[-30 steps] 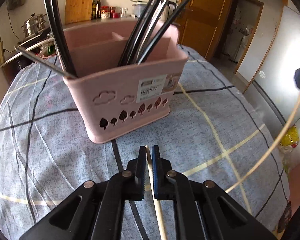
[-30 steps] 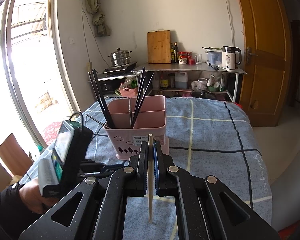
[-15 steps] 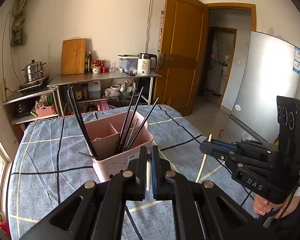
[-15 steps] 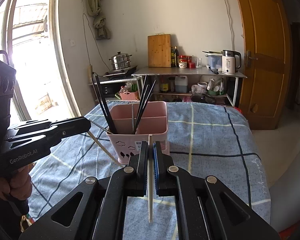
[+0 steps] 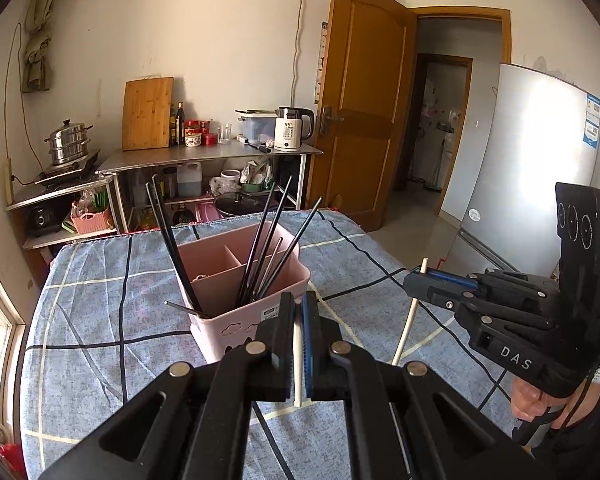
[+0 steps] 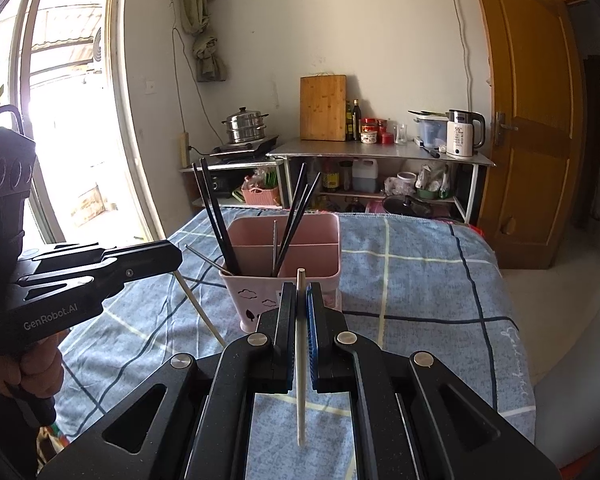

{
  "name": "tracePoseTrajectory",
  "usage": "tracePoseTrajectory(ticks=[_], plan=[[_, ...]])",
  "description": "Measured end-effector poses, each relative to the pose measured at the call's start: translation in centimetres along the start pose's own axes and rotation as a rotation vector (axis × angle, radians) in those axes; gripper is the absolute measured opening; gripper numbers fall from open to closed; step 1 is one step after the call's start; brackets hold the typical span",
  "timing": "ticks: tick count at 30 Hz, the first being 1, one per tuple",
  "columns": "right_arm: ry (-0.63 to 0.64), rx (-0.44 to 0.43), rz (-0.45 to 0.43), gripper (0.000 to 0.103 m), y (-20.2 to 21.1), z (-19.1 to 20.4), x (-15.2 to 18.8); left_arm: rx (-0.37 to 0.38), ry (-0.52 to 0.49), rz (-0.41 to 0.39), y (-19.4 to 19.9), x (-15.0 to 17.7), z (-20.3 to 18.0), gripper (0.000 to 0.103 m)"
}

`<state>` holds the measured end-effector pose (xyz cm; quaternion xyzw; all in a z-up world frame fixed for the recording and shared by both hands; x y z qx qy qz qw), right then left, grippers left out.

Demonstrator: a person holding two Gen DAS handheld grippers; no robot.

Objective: Organize utensils
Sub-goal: 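Lift the wooden chopsticks with both tools and carry them over the pink basket, then lower the wooden chopsticks into the basket and open both tools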

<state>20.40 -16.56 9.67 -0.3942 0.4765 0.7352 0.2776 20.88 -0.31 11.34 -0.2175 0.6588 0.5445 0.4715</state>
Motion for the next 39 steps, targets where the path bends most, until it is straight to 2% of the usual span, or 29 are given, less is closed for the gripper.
tracePoseTrajectory(ticks=[6,14,27,33,39], plan=[[0.019,-0.015,-0.026,0.005,0.2,0.9,-1.1,-0.007,0.008,-0.012,1.1,-0.9,1.1,0.004],[0.029,-0.055,-0.086,0.005,-0.5,2.4,-4.3,-0.038,0.019,-0.058,2.4,-4.1,3.7,0.004],[0.048,-0.102,-0.195,0.005,-2.5,5.3,-9.8,-0.086,0.065,-0.124,1.9,-8.6,8.6,0.004],[0.048,-0.116,-0.219,0.005,-4.2,6.0,-11.0,-0.104,0.055,-0.119,0.5,-8.8,9.4,0.004],[0.025,-0.126,-0.207,0.005,-6.6,5.6,-10.3,-0.098,0.07,-0.091,-1.2,-7.6,10.0,0.004]])
Point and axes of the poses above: each gripper's, at about its wrist camera, not at the fingertips, and y roughly against the way its jaws point, z to its left, x to its underside, the point moved 3 cm from there along -y, roughly the way its jaws point, and after that the axes turned 10 degrees about -y, right-handed, at the moved point
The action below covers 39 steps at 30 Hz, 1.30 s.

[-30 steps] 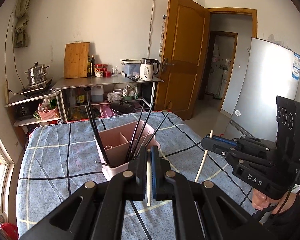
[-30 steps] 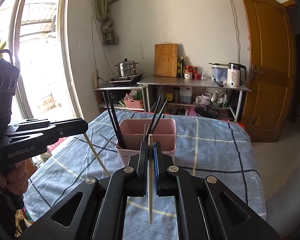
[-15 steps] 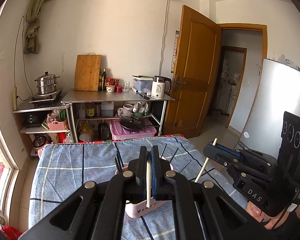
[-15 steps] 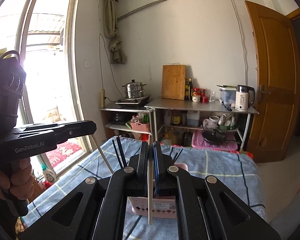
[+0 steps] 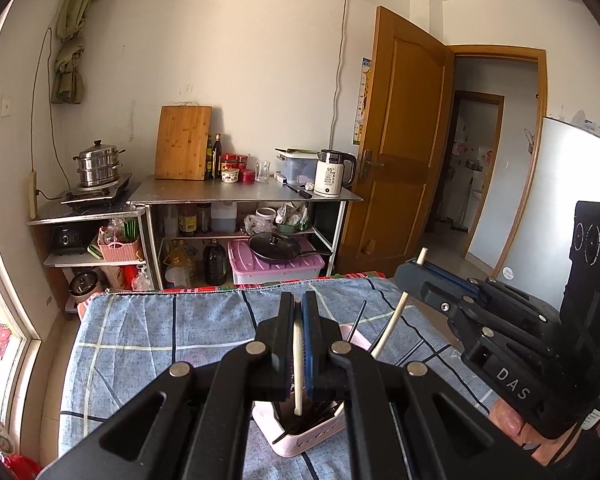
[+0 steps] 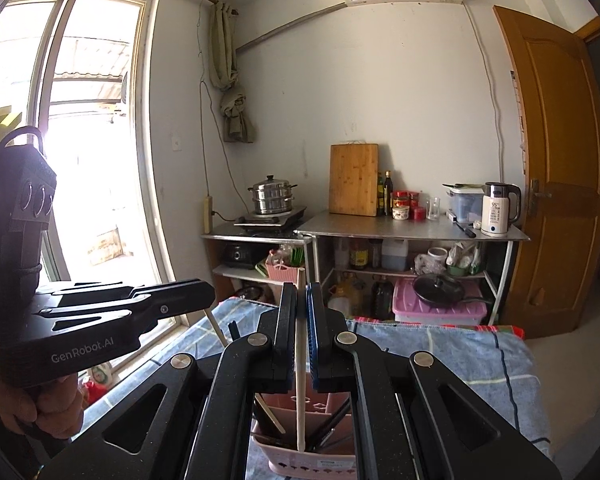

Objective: Organize utensils
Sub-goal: 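Lower the wooden chopsticks into the basket and open both tools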

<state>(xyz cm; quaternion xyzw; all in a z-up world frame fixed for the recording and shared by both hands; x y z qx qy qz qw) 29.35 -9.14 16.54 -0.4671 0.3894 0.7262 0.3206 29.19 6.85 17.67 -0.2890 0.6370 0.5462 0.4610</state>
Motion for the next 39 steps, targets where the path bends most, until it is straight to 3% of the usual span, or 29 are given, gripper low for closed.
tracePoseTrajectory(ticks=[16,22,26,33,37,39], plan=[[0.004,0.038,0.169,0.006,-3.0,-2.5,5.1,0.057,0.015,0.148,-4.3,5.1,-0.8,0.004],[0.008,0.047,0.182,0.007,-2.5,-2.9,5.6,0.055,0.008,0.162,-4.4,5.9,-1.4,0.006],[0.008,0.045,0.17,0.01,-1.6,-3.0,5.3,0.046,0.02,0.153,-4.1,5.9,-1.3,0.024],[0.016,0.032,0.139,0.013,1.4,-2.9,5.0,-0.001,0.03,0.11,-1.9,6.0,-0.9,0.034],[0.026,0.027,0.117,0.034,3.7,-3.0,5.7,-0.042,0.016,0.066,0.5,6.7,-1.6,0.04],[0.032,0.035,0.11,0.034,5.1,-2.9,6.4,-0.057,0.008,0.041,1.9,7.3,-2.1,0.041]])
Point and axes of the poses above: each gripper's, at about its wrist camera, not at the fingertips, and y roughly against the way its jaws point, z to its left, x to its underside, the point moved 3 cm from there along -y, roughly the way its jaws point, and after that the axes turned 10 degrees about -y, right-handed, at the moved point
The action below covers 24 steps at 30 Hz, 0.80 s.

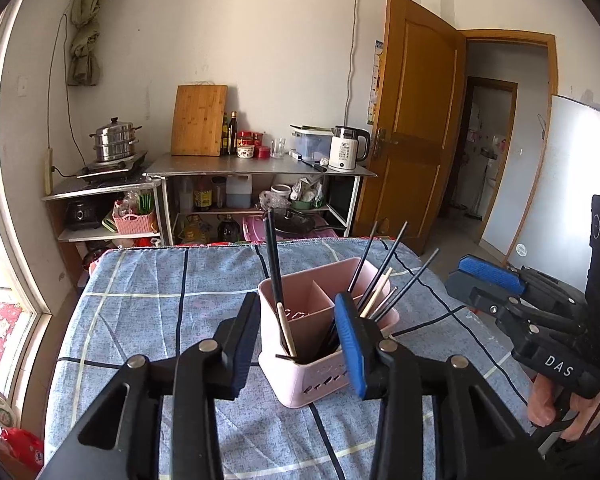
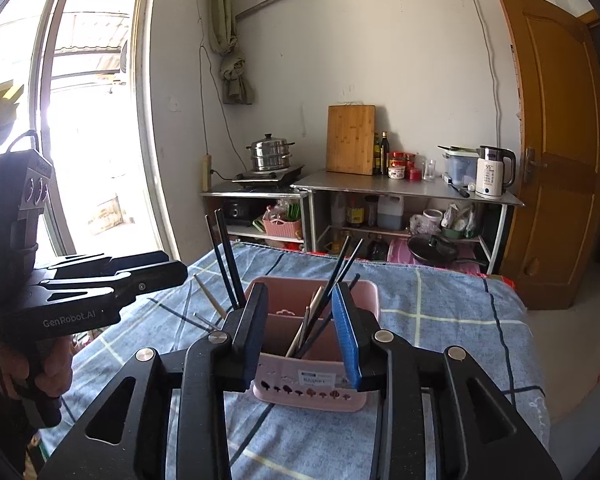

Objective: Organize utensils

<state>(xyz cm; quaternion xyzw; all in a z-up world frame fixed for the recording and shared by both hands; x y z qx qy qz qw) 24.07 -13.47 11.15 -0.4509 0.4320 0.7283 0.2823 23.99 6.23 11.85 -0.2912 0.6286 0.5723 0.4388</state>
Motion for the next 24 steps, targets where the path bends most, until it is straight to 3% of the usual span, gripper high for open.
tracePoseTrajectory(ticks=[7,24], plan=[[-0.011,0.04,0.001,0.034,3.4,-0.2,3.9,-0.026,-0.007,-0.056,3.8,3.5,-1.9,0.045],[-0.061,0.125,0.047,0.034,6.8,-0.4,11.0,-0.028,-0.004,-0.034,5.9,10.8,-6.1,0.045]])
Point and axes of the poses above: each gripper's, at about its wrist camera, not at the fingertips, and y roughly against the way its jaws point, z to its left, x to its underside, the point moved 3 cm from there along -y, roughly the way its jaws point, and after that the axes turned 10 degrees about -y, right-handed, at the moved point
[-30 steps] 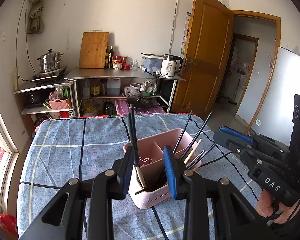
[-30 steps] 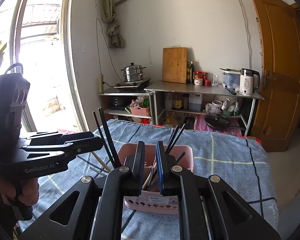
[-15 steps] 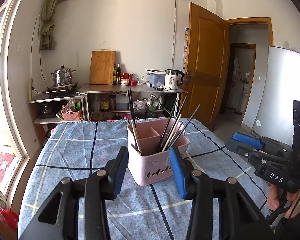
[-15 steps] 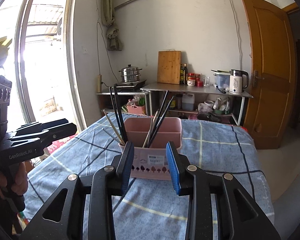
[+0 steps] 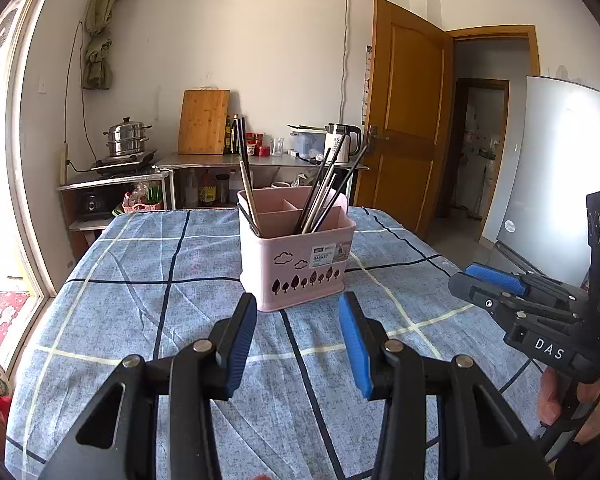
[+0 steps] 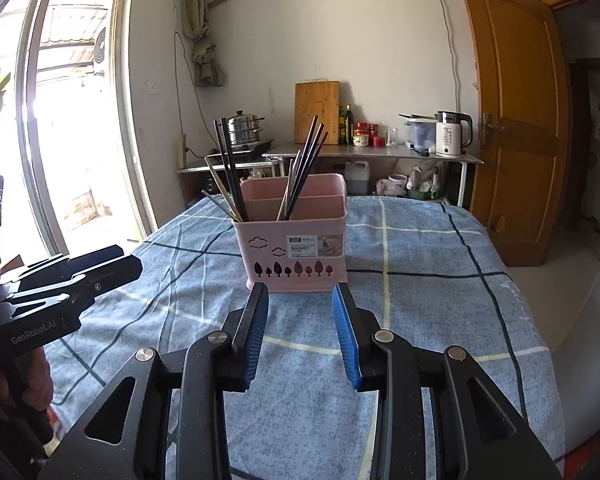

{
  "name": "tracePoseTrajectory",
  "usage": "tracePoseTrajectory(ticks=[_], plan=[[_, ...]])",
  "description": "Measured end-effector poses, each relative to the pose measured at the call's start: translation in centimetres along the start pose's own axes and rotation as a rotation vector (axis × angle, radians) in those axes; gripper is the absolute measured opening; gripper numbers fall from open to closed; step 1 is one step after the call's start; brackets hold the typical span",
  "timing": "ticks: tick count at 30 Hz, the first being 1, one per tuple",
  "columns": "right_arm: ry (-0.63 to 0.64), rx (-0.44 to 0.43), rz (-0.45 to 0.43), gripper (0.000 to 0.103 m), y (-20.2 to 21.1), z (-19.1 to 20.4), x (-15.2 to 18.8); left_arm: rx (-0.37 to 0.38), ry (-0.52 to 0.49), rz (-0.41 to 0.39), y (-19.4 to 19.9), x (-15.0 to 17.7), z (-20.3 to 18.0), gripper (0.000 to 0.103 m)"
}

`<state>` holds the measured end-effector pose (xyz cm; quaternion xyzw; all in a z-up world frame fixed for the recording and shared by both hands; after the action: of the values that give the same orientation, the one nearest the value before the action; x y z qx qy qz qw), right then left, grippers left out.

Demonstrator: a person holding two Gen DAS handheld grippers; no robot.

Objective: Organize utensils

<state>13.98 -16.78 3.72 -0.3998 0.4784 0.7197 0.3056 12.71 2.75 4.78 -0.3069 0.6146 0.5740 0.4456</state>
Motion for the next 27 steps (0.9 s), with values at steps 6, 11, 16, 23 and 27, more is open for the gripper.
tracePoseTrajectory(ticks=[6,11,16,23,27], plan=[[0.005,0.015,0.014,0.034,0.0,-0.2,1.3,0.008,0.007,0.026,-0.1,1.5,-0.3,0.045],[0.013,0.02,0.014,0.034,0.0,-0.2,1.7,0.011,0.01,0.042,-0.4,2.0,-0.5,0.045],[0.01,0.015,0.019,0.034,-0.1,-0.2,1.7,0.012,0.009,0.047,-0.6,2.2,-0.7,0.045],[0.011,0.014,0.033,0.034,-0.5,-0.2,1.8,0.013,0.009,0.05,-0.8,2.3,-0.8,0.045],[0.01,0.013,0.035,0.034,-0.6,-0.2,1.9,0.021,0.008,0.052,-0.8,2.3,-0.9,0.045]])
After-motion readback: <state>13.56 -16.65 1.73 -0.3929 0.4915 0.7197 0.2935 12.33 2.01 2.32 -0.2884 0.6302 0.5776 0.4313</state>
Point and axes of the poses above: each gripper's, at about its wrist camera, not at the fingertips, and y roughly against the way its jaws point, z to its left, x to its underside, the point moved 3 cm from there along -y, roughly the way its jaws point, and after that the axes turned 10 degrees about -y, right-handed, at the moved point
